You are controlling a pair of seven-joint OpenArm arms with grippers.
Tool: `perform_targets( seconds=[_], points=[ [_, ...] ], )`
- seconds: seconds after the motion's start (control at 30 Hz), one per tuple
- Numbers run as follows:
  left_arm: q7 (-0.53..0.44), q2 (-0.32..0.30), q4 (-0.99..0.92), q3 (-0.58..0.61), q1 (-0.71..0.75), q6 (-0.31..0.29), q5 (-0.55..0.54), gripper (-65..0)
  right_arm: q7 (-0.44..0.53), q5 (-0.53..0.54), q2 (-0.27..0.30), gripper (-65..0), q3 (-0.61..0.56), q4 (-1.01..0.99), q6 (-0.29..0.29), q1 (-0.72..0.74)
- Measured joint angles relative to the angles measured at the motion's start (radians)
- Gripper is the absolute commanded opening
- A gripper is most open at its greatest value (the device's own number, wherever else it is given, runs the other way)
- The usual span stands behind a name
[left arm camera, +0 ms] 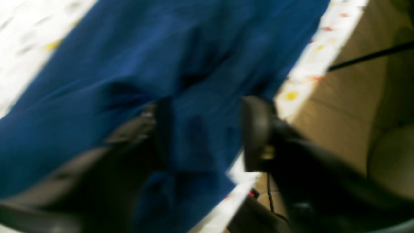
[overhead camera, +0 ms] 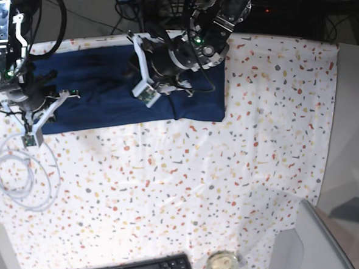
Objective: Layout the t-shirt on the table in an organized manner, then fold the t-shirt properly
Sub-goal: 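Fold the strip end with the left gripper toward the right gripper, then press the folded layer flat with both grippers and release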
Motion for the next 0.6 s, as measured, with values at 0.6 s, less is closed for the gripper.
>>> perform_targets(
  seconds=[0.6],
  points=[
    [-0.001,0.010,0.007,-0.154,0.057,0.145,-0.012,-65.0,-0.003,0.000,-0.006,-64.7,0.000,-0.002,0.000,0.016]
  ],
)
